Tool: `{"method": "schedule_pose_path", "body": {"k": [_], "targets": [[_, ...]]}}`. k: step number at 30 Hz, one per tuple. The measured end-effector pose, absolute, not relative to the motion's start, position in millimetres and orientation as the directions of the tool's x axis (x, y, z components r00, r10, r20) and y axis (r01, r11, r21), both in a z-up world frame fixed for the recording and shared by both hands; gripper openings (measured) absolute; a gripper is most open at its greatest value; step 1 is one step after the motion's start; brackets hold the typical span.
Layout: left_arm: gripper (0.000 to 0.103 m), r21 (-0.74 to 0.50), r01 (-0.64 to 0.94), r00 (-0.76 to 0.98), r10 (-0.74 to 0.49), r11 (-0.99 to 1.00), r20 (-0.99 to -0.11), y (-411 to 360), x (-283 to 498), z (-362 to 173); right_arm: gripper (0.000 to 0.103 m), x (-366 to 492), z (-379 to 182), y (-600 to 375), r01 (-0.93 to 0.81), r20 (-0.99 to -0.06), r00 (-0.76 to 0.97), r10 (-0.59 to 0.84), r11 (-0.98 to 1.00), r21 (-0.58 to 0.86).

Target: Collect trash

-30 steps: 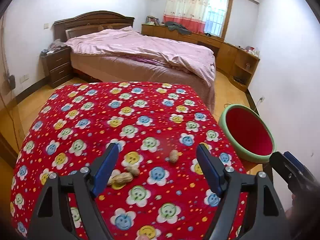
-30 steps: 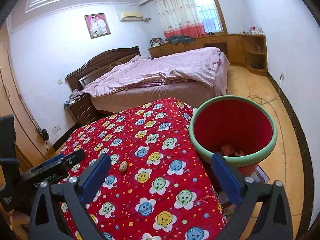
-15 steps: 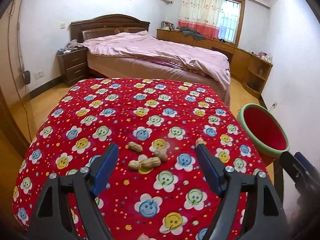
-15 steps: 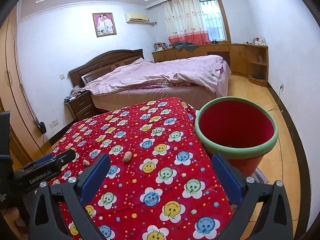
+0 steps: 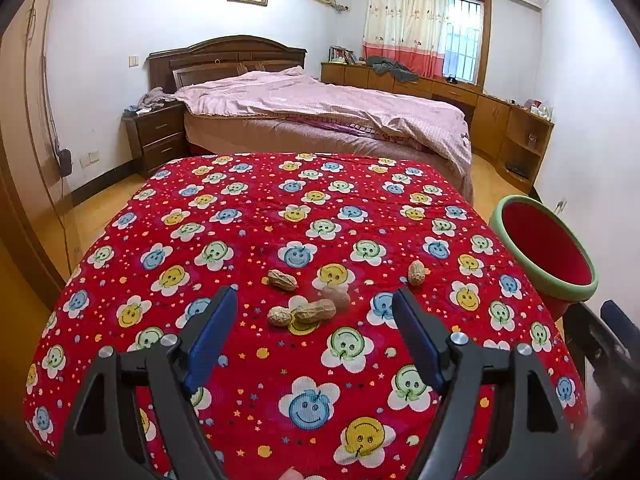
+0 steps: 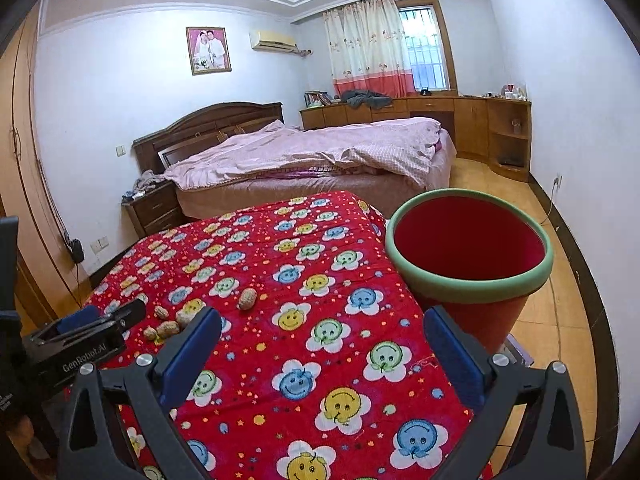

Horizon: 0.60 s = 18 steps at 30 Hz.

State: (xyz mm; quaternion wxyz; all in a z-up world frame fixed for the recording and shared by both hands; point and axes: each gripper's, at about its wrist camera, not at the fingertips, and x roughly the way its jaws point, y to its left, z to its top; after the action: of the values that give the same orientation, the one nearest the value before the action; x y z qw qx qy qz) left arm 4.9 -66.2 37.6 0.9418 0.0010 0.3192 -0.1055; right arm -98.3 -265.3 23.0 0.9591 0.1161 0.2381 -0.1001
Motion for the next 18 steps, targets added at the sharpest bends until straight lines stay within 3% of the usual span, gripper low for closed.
{"method": "schedule_pose_path", "body": {"k": [18], "targets": [[0.079, -0.074, 0.19, 0.765, -0.195, 0.979, -0.613, -64.2, 8.0, 31.5, 0.103, -96.7, 17.1, -262.7, 0.247, -0.494, 0.86, -0.129, 0.952, 0.182]]}}
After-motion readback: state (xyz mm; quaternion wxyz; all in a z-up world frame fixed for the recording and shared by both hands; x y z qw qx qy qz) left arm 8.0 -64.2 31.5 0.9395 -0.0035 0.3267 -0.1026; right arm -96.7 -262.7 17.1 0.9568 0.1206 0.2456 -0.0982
